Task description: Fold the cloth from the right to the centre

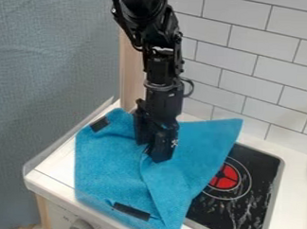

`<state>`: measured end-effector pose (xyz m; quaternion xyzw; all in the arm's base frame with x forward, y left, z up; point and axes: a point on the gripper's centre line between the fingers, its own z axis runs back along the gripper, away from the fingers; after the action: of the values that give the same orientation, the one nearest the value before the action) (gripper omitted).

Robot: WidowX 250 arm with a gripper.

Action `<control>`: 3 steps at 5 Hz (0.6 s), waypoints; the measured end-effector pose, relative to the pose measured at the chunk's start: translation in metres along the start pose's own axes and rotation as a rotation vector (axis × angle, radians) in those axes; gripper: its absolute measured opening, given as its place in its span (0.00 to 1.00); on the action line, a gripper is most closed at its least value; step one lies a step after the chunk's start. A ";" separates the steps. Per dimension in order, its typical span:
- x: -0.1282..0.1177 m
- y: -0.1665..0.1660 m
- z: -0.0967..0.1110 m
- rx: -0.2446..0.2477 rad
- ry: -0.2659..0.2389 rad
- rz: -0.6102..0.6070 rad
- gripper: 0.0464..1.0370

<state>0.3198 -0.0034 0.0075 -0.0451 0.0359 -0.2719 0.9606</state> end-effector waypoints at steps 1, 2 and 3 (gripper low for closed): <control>0.000 -0.001 0.018 0.019 -0.020 -0.018 0.97; 0.001 -0.001 0.044 0.049 -0.053 -0.055 0.96; -0.001 -0.004 0.078 0.094 -0.115 -0.077 0.96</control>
<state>0.3242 -0.0016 0.0855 -0.0169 -0.0338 -0.3070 0.9510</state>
